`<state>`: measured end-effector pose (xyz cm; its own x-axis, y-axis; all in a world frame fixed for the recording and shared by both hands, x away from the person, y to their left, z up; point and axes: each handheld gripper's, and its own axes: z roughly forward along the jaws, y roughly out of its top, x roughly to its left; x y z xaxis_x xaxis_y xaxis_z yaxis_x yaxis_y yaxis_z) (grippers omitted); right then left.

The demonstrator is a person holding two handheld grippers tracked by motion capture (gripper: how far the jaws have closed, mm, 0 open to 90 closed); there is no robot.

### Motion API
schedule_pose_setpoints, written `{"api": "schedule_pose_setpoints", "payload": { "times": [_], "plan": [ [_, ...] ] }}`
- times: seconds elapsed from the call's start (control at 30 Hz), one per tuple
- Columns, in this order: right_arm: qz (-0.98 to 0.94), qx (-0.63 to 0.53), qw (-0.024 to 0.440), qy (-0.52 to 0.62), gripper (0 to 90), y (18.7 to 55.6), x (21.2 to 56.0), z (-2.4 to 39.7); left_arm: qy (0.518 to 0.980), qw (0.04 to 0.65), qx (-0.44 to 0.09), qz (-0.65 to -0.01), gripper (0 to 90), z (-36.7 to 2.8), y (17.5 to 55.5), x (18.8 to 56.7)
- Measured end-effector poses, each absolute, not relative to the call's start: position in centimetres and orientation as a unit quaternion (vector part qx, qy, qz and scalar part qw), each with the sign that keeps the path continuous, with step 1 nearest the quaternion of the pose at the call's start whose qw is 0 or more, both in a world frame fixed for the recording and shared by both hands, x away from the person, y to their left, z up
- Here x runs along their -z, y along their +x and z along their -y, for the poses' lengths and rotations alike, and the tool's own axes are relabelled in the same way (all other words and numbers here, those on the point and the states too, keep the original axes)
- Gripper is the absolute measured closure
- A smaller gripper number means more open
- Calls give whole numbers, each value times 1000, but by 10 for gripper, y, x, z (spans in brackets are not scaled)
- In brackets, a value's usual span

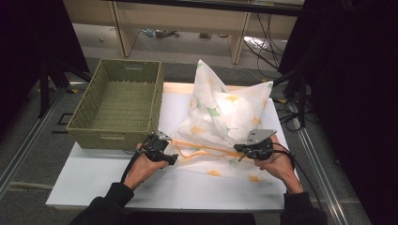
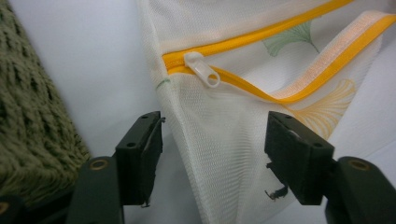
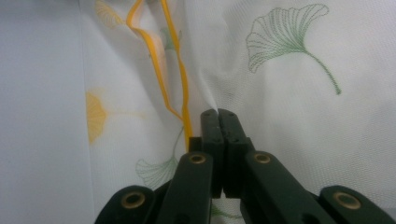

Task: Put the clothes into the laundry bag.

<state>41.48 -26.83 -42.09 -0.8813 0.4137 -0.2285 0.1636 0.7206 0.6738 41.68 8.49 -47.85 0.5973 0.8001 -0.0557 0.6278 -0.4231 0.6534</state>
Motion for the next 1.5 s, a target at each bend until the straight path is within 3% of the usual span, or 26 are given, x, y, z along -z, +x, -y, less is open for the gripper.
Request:
{"api": "schedule_pose_setpoints", "payload": {
  "times": [0.13, 0.23, 0.57, 0.77, 1.03, 1.13, 1.43, 1.5],
  "plan": [
    [-907, -338, 188, 166, 900, 414, 422, 270, 836, 347, -124, -407, 740, -89, 418, 475],
    [-907, -339, 193, 161, 900, 414, 423, 270, 843, 348, -145, -383, 872, -93, 417, 469],
    [-909, -323, 194, 178, 900, 416, 433, 272, 824, 406, -94, -383, 869, -99, 380, 463],
    [-915, -306, 190, 180, 900, 419, 442, 271, 836, 377, -71, -392, 685, -101, 380, 475],
    [-916, -307, 188, 180, 900, 419, 443, 271, 817, 399, -44, -413, 649, -106, 394, 480],
    [-916, -305, 188, 177, 900, 420, 445, 270, 813, 394, -42, -428, 595, -104, 400, 482],
    [-916, -302, 187, 188, 900, 420, 451, 270, 816, 407, -45, -408, 787, -104, 401, 479],
    [-911, -307, 185, 202, 815, 420, 450, 270, 818, 408, -44, -403, 822, -104, 400, 477]
  ]
}}
